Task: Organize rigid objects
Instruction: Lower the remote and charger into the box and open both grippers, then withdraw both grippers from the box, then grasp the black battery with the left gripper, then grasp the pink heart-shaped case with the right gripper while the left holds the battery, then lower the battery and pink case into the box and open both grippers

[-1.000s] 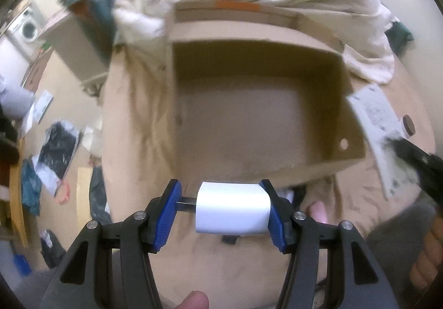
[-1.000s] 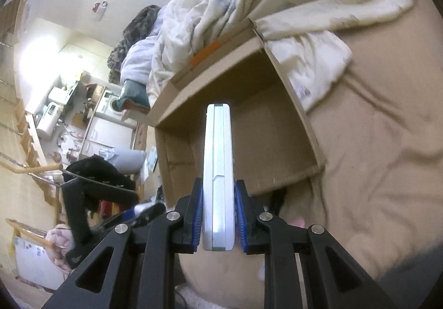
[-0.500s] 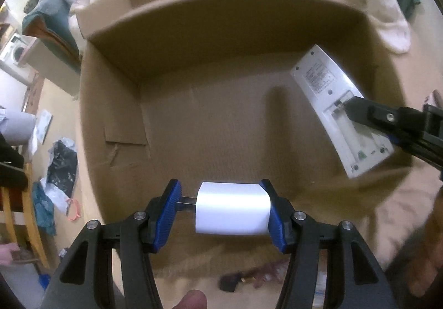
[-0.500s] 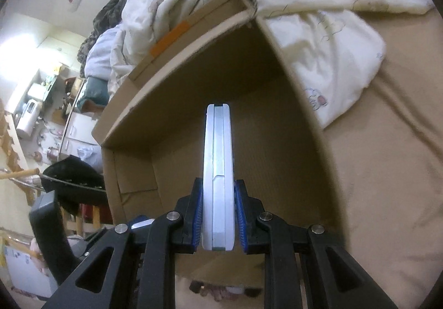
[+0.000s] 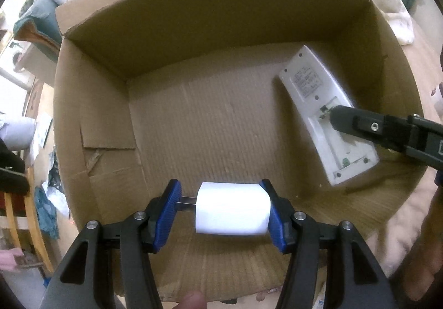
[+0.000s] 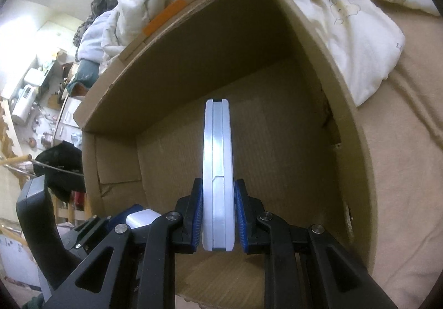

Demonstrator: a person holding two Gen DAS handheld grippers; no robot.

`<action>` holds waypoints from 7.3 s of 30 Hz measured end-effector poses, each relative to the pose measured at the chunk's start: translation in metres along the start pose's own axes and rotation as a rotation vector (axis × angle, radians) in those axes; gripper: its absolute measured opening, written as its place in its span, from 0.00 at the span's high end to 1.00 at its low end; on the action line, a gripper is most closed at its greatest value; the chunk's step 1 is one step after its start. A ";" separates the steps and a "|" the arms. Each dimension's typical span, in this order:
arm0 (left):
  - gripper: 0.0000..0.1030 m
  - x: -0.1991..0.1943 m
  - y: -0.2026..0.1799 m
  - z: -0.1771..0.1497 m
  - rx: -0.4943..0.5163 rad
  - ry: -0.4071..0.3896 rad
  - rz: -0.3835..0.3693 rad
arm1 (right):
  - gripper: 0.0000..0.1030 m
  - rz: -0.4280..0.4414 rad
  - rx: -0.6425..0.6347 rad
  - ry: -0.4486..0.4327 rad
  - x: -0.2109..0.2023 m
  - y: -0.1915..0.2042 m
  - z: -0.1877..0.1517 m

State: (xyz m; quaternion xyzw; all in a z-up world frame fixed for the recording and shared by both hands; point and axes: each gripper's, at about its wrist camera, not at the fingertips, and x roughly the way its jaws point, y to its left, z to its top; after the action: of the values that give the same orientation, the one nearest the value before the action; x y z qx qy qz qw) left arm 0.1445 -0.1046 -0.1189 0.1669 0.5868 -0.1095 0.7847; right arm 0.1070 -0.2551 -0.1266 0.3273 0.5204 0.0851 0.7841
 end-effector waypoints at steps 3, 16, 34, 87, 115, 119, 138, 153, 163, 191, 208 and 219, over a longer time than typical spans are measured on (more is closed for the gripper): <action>0.48 0.002 0.000 0.000 0.000 0.000 0.004 | 0.77 -0.008 0.003 0.018 0.002 -0.002 0.000; 0.48 0.007 -0.004 -0.009 0.023 -0.010 0.023 | 0.77 -0.079 -0.083 0.010 0.003 0.012 -0.001; 0.00 -0.012 -0.012 -0.003 0.022 -0.068 -0.084 | 0.36 -0.140 -0.213 -0.111 -0.022 0.037 -0.003; 0.64 -0.026 0.097 -0.095 -0.400 0.086 -0.083 | 0.00 -0.099 -0.034 -0.107 -0.100 -0.004 -0.079; 0.91 0.042 0.083 -0.070 -0.543 0.209 -0.196 | 0.00 -0.192 -0.081 -0.011 -0.075 -0.003 -0.077; 0.91 0.030 0.081 -0.073 -0.494 0.186 -0.189 | 0.00 -0.169 -0.052 0.002 -0.074 -0.009 -0.076; 0.91 -0.091 0.102 -0.108 -0.260 -0.041 -0.172 | 0.00 -0.215 -0.045 0.162 -0.043 -0.013 -0.093; 0.91 -0.073 0.097 -0.114 -0.306 -0.055 -0.192 | 0.15 -0.431 -0.198 0.334 0.008 -0.003 -0.119; 0.91 -0.072 0.094 -0.115 -0.300 -0.060 -0.171 | 0.50 -0.539 -0.327 0.307 0.021 0.014 -0.135; 0.91 -0.080 0.090 -0.121 -0.266 -0.101 -0.079 | 0.62 -0.398 -0.335 -0.049 -0.099 0.039 -0.134; 0.91 -0.114 0.069 -0.040 -0.162 -0.240 -0.084 | 0.62 -0.215 -0.383 -0.192 -0.133 0.075 -0.064; 0.91 -0.058 0.055 0.008 -0.098 -0.182 -0.113 | 0.62 -0.184 -0.434 -0.185 -0.085 0.091 -0.008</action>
State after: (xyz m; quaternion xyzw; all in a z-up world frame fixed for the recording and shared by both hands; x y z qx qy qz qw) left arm 0.1553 -0.0586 -0.0538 0.0843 0.5263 -0.1393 0.8346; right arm 0.0807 -0.2214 -0.0087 0.1089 0.4437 0.0928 0.8847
